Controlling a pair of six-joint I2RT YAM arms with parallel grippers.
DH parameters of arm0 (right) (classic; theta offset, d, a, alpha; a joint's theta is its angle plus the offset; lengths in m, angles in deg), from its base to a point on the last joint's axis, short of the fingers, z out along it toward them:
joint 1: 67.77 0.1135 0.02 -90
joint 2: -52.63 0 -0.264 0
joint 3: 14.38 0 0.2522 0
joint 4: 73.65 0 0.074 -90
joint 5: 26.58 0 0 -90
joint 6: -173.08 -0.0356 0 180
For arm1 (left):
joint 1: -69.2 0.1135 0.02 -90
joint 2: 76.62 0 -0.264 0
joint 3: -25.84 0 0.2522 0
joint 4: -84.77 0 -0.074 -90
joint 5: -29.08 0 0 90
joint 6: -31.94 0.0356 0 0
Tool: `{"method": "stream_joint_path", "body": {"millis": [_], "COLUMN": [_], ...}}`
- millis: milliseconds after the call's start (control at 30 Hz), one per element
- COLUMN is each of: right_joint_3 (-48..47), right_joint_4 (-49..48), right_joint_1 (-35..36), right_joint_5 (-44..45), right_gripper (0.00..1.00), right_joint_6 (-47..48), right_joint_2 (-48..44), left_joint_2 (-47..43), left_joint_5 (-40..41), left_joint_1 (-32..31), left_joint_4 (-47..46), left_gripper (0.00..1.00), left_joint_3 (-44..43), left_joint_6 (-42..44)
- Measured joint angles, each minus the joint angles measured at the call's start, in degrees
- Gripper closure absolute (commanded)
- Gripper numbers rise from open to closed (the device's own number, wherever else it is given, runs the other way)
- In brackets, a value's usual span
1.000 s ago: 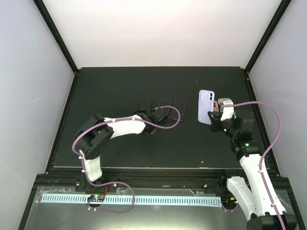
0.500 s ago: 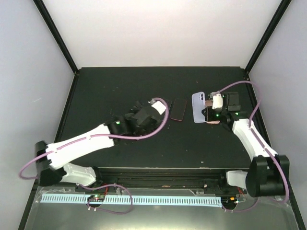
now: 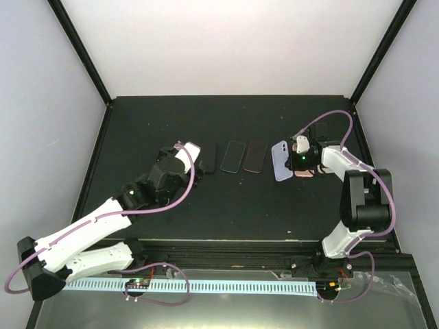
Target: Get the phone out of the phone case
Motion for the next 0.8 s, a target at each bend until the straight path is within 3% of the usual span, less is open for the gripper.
{"method": "stream_joint_path", "body": {"millis": [400,600,800], "right_joint_3": [-11.30,-9.97,-5.64], "right_joint_4": [3.87,2.67,2.60], "right_joint_1": [-2.32,-3.10,-3.56], "right_joint_5": [-1.01,-1.60,-1.31], "right_gripper": [0.91,0.68,0.64], "right_joint_6": [0.35,-0.42,-0.66], "right_joint_2": [13.11,13.31,12.00], "left_joint_2": [-3.23,-3.23,-3.23], "left_joint_5": [0.02,-0.04,-0.42], "left_joint_1": [0.09,0.11,0.11], "left_joint_4": [-3.37,-3.56,-3.67], "left_gripper": [0.07,0.08,0.08], "left_joint_3": [0.07,0.07,0.07], "left_joint_6": [2.47,3.02,3.19]}}
